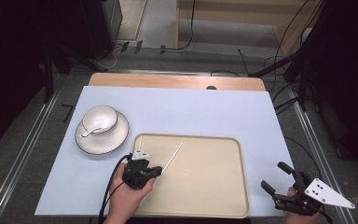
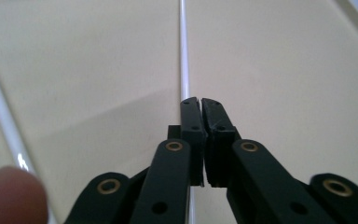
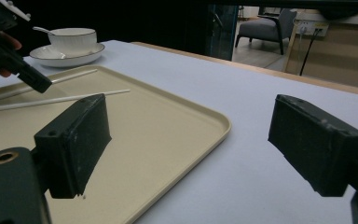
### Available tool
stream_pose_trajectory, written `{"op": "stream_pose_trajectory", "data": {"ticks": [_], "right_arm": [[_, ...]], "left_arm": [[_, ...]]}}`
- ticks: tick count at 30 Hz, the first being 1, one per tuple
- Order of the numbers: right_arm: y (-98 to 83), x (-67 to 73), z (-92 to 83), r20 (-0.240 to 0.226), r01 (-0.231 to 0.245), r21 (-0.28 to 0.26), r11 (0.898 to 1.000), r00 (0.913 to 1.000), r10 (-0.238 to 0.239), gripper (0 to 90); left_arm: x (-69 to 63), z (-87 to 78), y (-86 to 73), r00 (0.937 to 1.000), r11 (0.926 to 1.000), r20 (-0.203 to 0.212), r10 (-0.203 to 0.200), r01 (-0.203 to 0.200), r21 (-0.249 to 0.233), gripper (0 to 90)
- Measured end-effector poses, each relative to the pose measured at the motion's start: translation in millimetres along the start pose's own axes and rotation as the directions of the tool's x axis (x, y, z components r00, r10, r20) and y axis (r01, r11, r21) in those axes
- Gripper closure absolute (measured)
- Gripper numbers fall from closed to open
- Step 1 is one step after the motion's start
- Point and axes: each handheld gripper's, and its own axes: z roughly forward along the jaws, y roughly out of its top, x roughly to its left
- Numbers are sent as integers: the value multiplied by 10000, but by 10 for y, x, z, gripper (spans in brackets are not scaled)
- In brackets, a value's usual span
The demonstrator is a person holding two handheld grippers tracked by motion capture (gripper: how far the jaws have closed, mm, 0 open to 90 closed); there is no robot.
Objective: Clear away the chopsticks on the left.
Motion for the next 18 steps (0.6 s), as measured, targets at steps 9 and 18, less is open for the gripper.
{"op": "stream_pose_trajectory", "data": {"ticks": [9, 18], "right_arm": [[-6, 6, 16, -84, 21, 30, 10000, 10000, -20, 129], [-12, 7, 25, -166, -7, 62, 10000, 9999, 8, 129]], "left_arm": [[-12, 311, 320, 9976, 9996, 634, 283, -286, 38, 900], [-24, 643, 445, 9983, 9987, 397, 426, -438, 277, 900]]}}
